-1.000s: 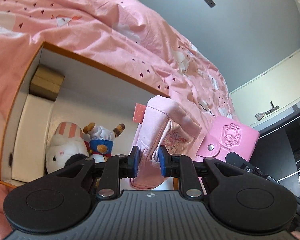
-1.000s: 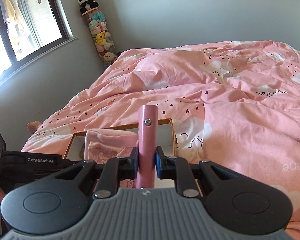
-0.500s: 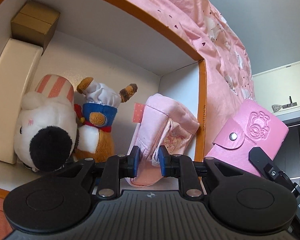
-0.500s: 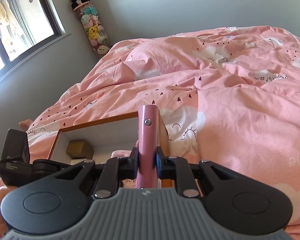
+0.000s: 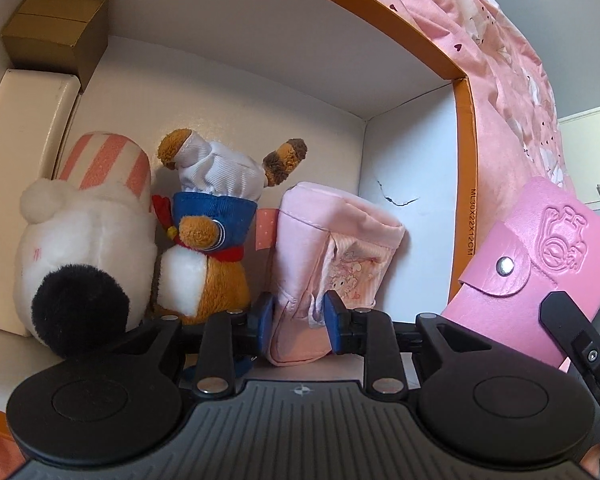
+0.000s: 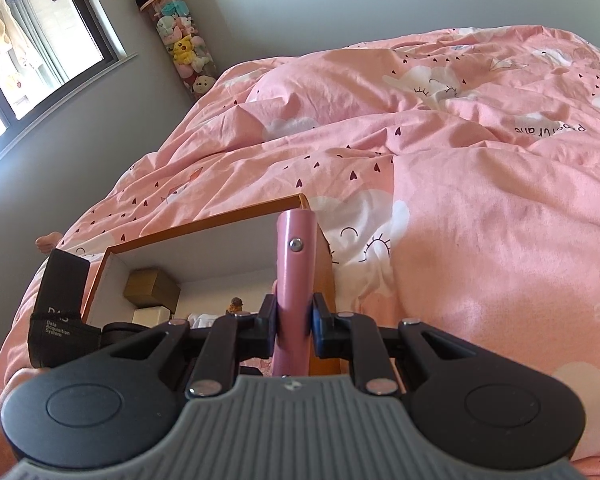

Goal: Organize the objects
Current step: 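Carry the pouch and wallet over the orange box and lower the pouch inside, then release the pouch with the left tool while the right tool lowers the wallet in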

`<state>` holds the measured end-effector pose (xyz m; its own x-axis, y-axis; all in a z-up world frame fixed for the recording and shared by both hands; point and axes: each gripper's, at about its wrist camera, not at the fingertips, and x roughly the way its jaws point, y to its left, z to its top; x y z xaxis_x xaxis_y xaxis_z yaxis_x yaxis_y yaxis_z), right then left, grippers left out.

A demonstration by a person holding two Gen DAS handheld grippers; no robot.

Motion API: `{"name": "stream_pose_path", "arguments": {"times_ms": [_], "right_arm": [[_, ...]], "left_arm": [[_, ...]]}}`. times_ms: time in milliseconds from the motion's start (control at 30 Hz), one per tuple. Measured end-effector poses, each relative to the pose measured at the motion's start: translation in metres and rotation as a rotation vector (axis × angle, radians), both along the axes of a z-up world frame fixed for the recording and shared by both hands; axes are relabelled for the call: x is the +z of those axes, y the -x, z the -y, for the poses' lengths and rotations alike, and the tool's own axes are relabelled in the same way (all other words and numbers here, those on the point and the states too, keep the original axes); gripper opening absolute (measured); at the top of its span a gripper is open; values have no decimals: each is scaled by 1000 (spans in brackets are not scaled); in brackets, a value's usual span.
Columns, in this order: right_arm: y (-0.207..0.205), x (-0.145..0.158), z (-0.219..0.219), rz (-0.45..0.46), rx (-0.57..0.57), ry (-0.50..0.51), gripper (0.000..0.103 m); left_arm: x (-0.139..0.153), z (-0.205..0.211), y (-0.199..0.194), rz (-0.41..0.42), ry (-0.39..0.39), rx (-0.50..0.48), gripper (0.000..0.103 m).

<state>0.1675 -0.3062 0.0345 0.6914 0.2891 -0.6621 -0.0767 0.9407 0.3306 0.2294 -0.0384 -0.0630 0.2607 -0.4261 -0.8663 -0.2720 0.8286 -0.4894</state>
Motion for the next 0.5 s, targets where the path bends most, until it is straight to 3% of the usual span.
{"name": "stream_pose_path", "arguments": {"times_ms": [133, 233, 333, 500], "right_arm": [[0, 0, -1, -1, 19, 0, 19], [-1, 2, -3, -5, 54, -11, 19], [-5, 2, -8, -23, 101, -25, 19], [-23, -6, -25, -109, 174, -58, 19]], "left_arm": [[13, -6, 8, 51, 18, -24, 46], [30, -15, 12, 131, 27, -36, 46], [48, -26, 13, 216, 1, -27, 39], [60, -41, 15, 268, -46, -5, 37]]}}
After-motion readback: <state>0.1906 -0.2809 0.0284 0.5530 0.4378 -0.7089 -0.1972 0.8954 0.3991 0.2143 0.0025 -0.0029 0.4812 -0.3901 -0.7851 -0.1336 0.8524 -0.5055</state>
